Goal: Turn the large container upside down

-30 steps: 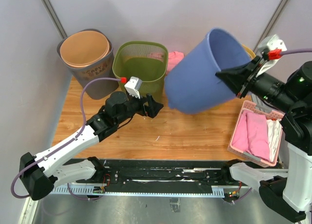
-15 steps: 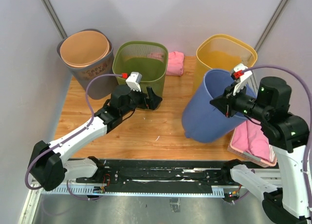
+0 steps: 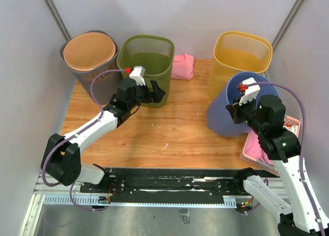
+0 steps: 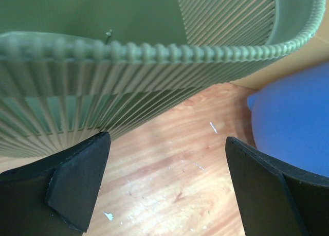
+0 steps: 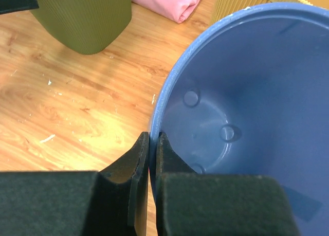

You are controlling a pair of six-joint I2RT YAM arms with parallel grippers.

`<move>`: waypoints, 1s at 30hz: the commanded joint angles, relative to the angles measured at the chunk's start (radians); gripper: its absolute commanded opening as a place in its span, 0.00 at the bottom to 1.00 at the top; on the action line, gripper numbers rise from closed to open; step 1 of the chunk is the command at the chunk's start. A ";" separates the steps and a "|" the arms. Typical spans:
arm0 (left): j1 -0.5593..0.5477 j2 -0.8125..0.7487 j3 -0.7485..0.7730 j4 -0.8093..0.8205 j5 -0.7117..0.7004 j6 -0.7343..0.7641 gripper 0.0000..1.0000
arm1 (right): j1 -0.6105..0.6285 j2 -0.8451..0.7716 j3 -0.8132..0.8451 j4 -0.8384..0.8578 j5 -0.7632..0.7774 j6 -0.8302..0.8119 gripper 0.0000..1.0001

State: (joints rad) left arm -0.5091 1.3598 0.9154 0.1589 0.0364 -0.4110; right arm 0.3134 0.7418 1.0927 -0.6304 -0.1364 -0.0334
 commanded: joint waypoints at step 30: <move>0.100 -0.591 -0.092 -0.536 0.190 -0.109 0.99 | 0.029 -0.025 -0.245 0.670 -0.361 0.895 0.00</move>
State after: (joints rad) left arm -0.4126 0.8410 0.8398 -0.2749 0.1825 -0.4473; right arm 0.3241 0.7238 0.9310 -0.2531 -0.4896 0.6205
